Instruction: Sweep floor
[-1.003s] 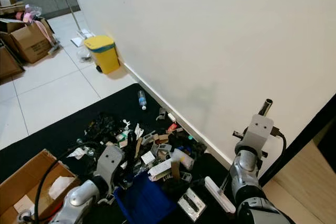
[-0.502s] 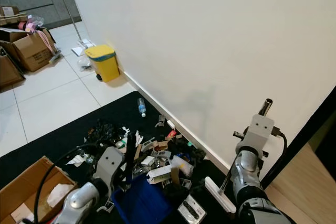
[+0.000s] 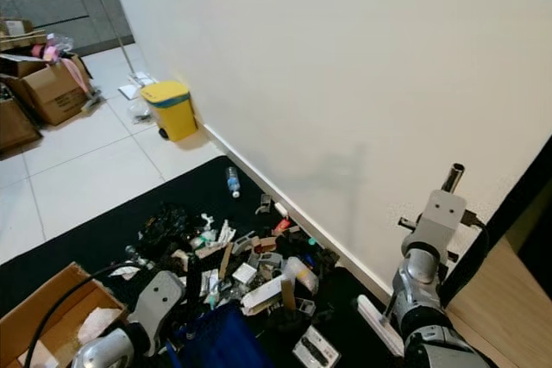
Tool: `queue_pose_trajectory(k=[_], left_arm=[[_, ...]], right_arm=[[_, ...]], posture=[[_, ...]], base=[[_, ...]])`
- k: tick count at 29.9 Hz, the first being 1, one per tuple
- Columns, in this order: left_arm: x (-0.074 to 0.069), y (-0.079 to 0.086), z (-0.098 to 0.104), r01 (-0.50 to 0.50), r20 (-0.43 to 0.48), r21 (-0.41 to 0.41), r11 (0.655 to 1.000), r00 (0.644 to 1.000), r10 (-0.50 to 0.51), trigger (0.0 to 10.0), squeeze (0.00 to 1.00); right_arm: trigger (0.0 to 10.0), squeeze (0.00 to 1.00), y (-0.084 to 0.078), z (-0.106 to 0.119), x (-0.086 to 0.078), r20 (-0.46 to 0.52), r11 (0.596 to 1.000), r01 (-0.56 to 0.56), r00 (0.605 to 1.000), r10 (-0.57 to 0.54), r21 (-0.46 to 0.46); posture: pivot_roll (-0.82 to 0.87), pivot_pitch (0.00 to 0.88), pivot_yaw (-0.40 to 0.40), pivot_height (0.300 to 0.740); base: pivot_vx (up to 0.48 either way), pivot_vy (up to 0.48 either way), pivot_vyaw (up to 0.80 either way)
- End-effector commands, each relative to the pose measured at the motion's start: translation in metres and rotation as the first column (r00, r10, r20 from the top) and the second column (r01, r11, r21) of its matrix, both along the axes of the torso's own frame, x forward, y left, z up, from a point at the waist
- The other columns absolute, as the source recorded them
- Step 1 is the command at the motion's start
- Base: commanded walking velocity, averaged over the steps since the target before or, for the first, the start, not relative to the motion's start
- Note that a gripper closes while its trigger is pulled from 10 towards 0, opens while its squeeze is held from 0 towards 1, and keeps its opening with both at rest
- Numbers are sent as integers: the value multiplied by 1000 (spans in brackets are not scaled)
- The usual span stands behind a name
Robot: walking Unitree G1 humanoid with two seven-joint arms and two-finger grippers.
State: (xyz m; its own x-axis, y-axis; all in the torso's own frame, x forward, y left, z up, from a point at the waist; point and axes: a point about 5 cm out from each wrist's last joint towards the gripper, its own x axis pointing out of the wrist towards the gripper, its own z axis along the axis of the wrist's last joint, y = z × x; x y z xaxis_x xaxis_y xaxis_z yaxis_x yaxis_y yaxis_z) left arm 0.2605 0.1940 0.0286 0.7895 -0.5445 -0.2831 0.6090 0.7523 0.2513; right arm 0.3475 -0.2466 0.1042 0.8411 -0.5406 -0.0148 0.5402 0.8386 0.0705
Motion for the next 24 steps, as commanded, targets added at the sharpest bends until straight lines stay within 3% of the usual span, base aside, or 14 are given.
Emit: queue_pose_trajectory(k=[1,5,9,12,16,18,24], left_arm=[[-3,-11,-6,24,-45,-38,999,999,-25,10000,0],[0,-20,-6,24,-47,-62,998,999,-27,10000,0],[-1,-33,-4,58,-163,-251,966,981,-101,10000,0],[-1,-30,-4,62,-192,-274,960,974,-118,10000,0],[-2,-21,-7,73,-190,-202,977,975,-112,10000,0],[-3,-15,-12,99,-178,-77,992,978,-111,10000,0],[3,-14,-11,89,-102,52,995,991,-83,10000,0]], right_arm=[[10000,0,5,-2,0,-3,1000,-9,1000,9,0],[10000,0,7,-2,1,-5,1000,-13,1000,13,1],[10000,0,8,-2,1,-6,1000,-13,1000,13,2],[10000,0,8,-3,1,-7,1000,-13,1000,13,1],[10000,0,7,-4,-1,-6,1000,-10,1000,10,-1],[10000,0,5,-5,-2,-8,1000,-6,1000,6,0],[10000,0,7,-8,-3,-13,1000,-6,1000,6,2]], posture=[[102,111,55,740],[102,110,55,740],[98,108,54,740],[97,108,55,740],[91,105,57,740],[90,105,56,740],[87,101,60,740]], base=[[0,0,0],[0,0,0],[0,0,0],[0,0,0],[0,0,0],[0,0,0],[0,0,0]])
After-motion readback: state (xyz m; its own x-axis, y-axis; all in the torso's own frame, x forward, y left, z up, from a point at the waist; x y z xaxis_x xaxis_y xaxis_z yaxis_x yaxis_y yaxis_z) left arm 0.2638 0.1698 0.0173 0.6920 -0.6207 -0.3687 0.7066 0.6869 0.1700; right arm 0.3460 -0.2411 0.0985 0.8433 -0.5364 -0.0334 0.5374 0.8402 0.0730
